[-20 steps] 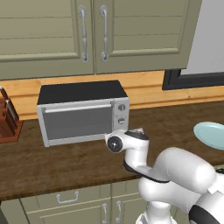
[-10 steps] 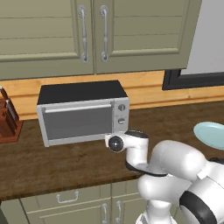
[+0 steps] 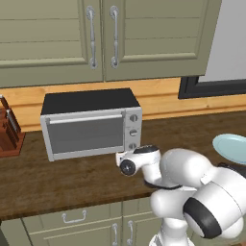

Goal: Pick up the kebab skewer and baguette bread, and place them inside the toaster oven. Close the toaster oven door and start by setting the timer.

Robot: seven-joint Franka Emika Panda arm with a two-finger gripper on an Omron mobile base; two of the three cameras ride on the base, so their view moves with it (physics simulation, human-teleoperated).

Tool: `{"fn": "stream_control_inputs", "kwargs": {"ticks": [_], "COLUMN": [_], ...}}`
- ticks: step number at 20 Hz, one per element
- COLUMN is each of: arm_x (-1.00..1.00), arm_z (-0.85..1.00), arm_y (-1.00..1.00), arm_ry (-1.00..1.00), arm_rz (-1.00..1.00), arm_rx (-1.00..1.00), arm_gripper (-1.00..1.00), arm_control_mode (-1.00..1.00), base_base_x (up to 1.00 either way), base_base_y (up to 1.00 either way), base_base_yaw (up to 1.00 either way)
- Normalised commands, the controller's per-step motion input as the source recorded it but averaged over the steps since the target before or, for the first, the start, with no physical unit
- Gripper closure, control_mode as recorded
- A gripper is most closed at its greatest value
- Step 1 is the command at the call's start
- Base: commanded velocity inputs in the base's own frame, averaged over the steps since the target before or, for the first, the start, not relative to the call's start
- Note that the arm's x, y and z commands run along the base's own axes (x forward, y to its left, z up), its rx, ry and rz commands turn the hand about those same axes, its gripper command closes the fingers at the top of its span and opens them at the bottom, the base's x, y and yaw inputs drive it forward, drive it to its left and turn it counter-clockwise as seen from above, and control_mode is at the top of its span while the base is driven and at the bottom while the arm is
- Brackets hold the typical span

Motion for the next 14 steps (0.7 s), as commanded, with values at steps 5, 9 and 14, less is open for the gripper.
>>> {"fn": "stream_control_inputs", "kwargs": {"ticks": [5, 9, 14], "arm_x": [0.01, 0.0, 0.03], "arm_z": [-0.15, -0.01, 0.0], "arm_y": [-0.21, -0.04, 0.0], "arm_ry": [-0.09, -0.08, -0.06], "arm_rz": [0.0, 0.0, 0.0], "arm_rx": [0.0, 0.0, 0.0], "arm_gripper": [-1.0, -1.0, -1.0], "arm_control_mode": [-1.0, -1.0, -1.0], "base_base_x": [0.0, 0.0, 0.0], "base_base_y": [0.0, 0.0, 0.0], "base_base_yaw": [0.0, 0.0, 0.0]}}
